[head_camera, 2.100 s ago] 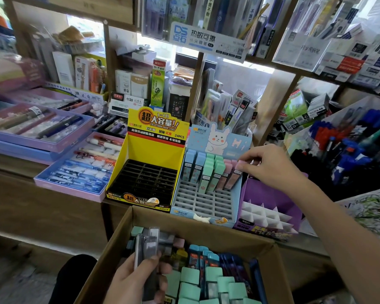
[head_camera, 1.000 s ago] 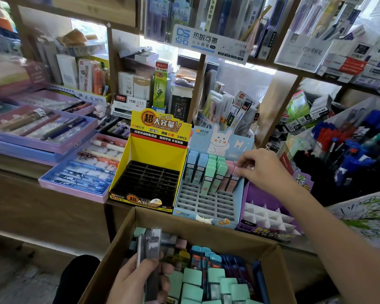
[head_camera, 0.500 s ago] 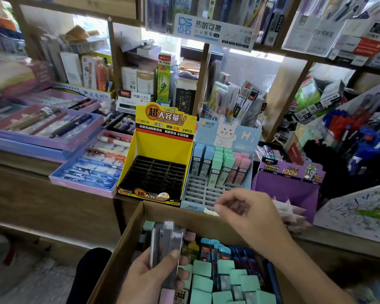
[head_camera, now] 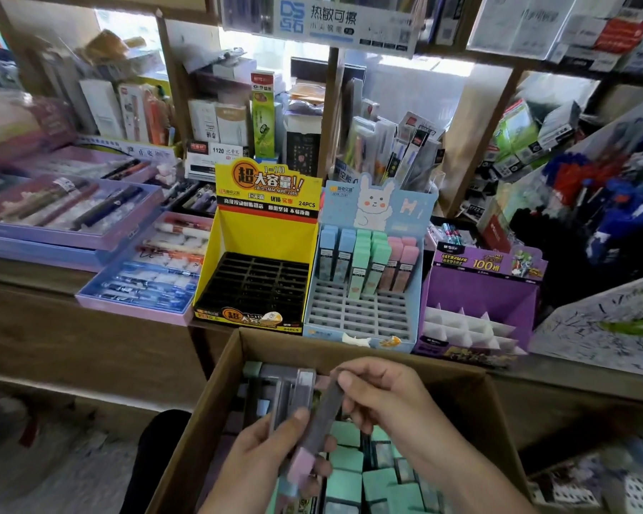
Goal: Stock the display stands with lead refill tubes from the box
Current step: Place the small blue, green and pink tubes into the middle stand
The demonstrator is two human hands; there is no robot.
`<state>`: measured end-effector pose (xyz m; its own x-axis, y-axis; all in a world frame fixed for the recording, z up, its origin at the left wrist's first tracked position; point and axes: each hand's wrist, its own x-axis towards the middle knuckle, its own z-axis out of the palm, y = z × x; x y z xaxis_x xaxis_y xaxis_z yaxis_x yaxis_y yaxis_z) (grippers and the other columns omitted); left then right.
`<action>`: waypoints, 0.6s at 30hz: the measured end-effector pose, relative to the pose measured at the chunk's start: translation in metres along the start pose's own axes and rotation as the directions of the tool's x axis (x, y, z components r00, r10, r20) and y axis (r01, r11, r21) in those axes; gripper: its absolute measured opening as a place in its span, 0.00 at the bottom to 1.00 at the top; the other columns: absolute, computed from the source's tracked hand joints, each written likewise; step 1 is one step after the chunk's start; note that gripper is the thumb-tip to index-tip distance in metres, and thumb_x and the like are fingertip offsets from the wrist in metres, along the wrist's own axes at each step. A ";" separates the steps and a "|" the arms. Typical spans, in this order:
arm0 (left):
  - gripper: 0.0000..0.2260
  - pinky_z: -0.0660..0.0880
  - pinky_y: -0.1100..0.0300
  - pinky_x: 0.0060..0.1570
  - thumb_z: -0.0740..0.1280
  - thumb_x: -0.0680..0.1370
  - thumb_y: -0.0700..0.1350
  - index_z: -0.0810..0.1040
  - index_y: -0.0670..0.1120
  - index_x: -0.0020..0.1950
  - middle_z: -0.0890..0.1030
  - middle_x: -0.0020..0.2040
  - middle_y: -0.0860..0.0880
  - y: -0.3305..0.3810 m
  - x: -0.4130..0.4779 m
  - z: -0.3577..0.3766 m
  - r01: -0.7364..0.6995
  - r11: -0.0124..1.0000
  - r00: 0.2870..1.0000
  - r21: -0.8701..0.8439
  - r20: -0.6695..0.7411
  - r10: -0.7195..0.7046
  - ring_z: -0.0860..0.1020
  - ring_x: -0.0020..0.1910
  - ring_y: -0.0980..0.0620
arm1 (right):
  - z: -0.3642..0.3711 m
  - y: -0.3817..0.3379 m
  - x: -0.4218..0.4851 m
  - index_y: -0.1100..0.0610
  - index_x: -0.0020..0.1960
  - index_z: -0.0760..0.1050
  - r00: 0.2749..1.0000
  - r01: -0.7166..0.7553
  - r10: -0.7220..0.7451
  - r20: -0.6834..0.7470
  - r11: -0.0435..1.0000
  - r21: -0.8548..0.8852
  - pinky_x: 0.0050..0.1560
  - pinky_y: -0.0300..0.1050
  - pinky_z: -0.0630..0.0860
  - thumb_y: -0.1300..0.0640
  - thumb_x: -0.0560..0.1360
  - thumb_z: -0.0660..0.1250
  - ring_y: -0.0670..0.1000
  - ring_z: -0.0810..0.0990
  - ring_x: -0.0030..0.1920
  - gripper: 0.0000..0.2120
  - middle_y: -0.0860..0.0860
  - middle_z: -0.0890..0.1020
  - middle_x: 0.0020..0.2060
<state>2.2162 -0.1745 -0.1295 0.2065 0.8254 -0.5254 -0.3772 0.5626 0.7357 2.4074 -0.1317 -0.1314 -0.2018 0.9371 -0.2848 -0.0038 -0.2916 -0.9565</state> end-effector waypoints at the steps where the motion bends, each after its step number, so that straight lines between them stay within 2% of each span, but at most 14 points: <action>1: 0.12 0.76 0.56 0.27 0.70 0.75 0.44 0.86 0.37 0.52 0.84 0.45 0.31 0.000 0.001 -0.001 0.006 1.000 1.000 -0.002 0.003 -0.006 0.81 0.31 0.42 | -0.003 -0.001 0.000 0.56 0.53 0.86 1.000 0.008 -0.007 -0.010 1.000 0.028 0.32 0.41 0.74 0.54 0.75 0.74 0.51 0.78 0.33 0.09 0.57 0.82 0.36; 3: 0.17 0.74 0.57 0.26 0.71 0.71 0.45 0.84 0.36 0.54 0.84 0.43 0.33 0.000 0.001 -0.002 0.007 1.000 1.000 0.009 0.001 -0.007 0.79 0.29 0.43 | -0.008 -0.003 0.001 0.58 0.53 0.86 1.000 0.016 -0.015 -0.008 0.996 0.083 0.34 0.43 0.76 0.54 0.75 0.73 0.53 0.79 0.35 0.10 0.59 0.82 0.38; 7: 0.22 0.72 0.58 0.28 0.76 0.66 0.43 0.81 0.36 0.57 0.84 0.40 0.35 0.000 0.000 -0.002 -0.022 0.999 0.998 0.041 -0.058 0.025 0.78 0.30 0.45 | -0.013 -0.007 0.000 0.62 0.55 0.84 0.999 0.001 -0.008 0.047 0.989 0.150 0.34 0.44 0.77 0.50 0.81 0.67 0.56 0.81 0.37 0.16 0.61 0.82 0.41; 10: 0.26 0.69 0.61 0.23 0.79 0.60 0.40 0.79 0.35 0.55 0.76 0.32 0.38 0.000 0.000 -0.002 -0.073 0.993 0.990 0.098 -0.109 0.084 0.72 0.24 0.47 | -0.016 -0.009 -0.001 0.62 0.50 0.84 0.999 -0.009 0.005 0.054 0.997 0.083 0.32 0.43 0.76 0.52 0.77 0.75 0.56 0.81 0.37 0.12 0.61 0.84 0.41; 13: 0.21 0.68 0.62 0.20 0.79 0.64 0.36 0.80 0.36 0.54 0.73 0.33 0.38 -0.001 -0.001 -0.003 -0.130 0.987 0.977 0.093 -0.157 0.143 0.69 0.22 0.49 | -0.017 -0.008 0.000 0.60 0.46 0.85 0.999 0.003 -0.004 0.034 1.000 0.022 0.33 0.42 0.78 0.64 0.75 0.76 0.56 0.81 0.36 0.02 0.63 0.85 0.41; 15: 0.17 0.67 0.62 0.19 0.77 0.68 0.32 0.80 0.37 0.54 0.75 0.32 0.40 -0.001 -0.002 -0.004 -0.154 0.987 0.968 0.034 -0.193 0.158 0.69 0.22 0.49 | -0.020 -0.007 0.000 0.59 0.44 0.85 1.000 -0.001 0.001 0.001 0.999 0.035 0.33 0.42 0.79 0.67 0.74 0.76 0.56 0.82 0.36 0.04 0.64 0.85 0.41; 18: 0.13 0.65 0.64 0.16 0.77 0.64 0.35 0.80 0.39 0.46 0.76 0.26 0.43 0.002 -0.001 -0.002 -0.187 0.981 0.956 -0.049 -0.239 0.171 0.68 0.18 0.52 | -0.022 -0.009 -0.002 0.58 0.43 0.84 1.000 -0.021 0.020 0.024 1.000 0.001 0.36 0.43 0.80 0.67 0.73 0.77 0.56 0.83 0.36 0.05 0.65 0.85 0.40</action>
<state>2.2138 -0.1741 -0.1284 -0.0824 0.8741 -0.4787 -0.4530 0.3950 0.7992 2.4298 -0.1268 -0.1235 -0.2251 0.9261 -0.3028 -0.0008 -0.3110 -0.9504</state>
